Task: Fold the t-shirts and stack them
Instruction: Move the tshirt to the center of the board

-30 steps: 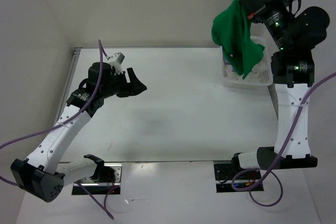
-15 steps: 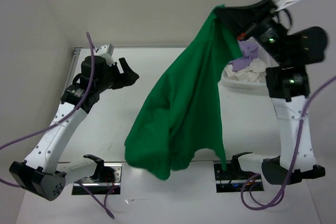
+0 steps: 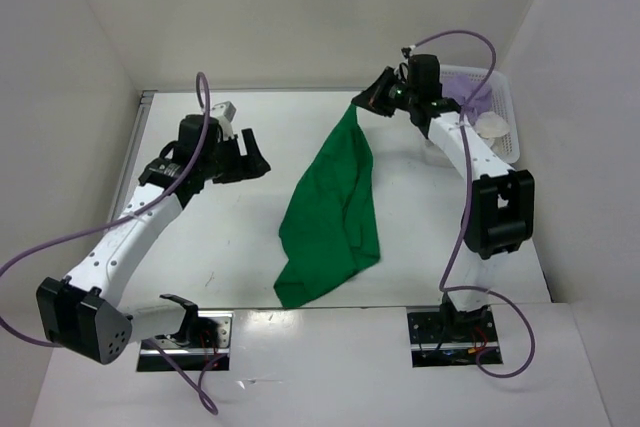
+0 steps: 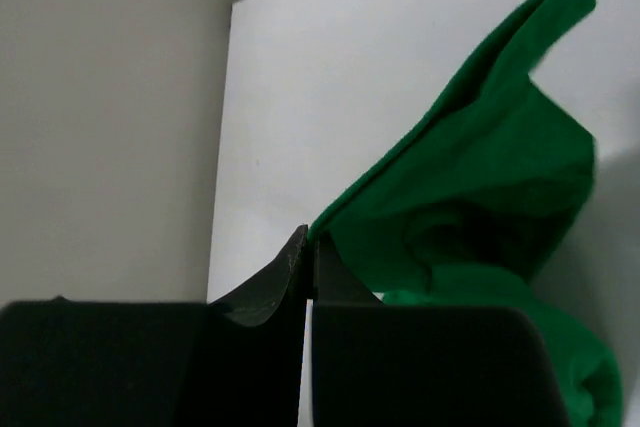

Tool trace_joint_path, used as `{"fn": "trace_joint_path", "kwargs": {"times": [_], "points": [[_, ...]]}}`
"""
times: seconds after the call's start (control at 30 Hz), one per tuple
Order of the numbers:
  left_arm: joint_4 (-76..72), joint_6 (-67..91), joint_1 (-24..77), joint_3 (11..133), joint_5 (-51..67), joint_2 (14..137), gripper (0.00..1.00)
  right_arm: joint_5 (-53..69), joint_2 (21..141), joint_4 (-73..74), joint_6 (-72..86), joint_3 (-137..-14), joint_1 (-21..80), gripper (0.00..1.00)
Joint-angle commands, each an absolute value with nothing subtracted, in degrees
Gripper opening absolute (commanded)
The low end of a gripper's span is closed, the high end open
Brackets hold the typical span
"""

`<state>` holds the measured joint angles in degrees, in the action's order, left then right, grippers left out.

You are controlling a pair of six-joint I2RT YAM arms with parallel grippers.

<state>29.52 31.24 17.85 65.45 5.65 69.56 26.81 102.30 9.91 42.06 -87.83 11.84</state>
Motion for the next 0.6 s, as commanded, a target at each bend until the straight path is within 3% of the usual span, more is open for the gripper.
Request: {"fn": "trace_joint_path", "kwargs": {"times": [0.0,0.13,0.27,0.37,0.57], "points": [[28.30,28.48,17.58,64.25,10.01,69.87,0.84,21.81,102.47,8.08,39.64,-101.56,13.18,0.00],[29.36,27.33,22.23,62.41,8.79,71.81,0.83,17.93,106.34,16.05,37.54,-112.66,13.71,0.03],[23.74,32.25,26.79,54.95,10.55,73.64,0.83,13.72,101.80,17.31,35.08,-106.37,14.33,0.52],[19.96,34.89,29.43,53.96,9.85,77.85,0.83,9.50,92.57,16.18,35.07,-94.16,14.33,0.52],[12.58,39.37,32.43,52.38,6.42,84.28,0.76,8.79,76.13,15.82,37.26,-73.59,14.33,0.30]]}}
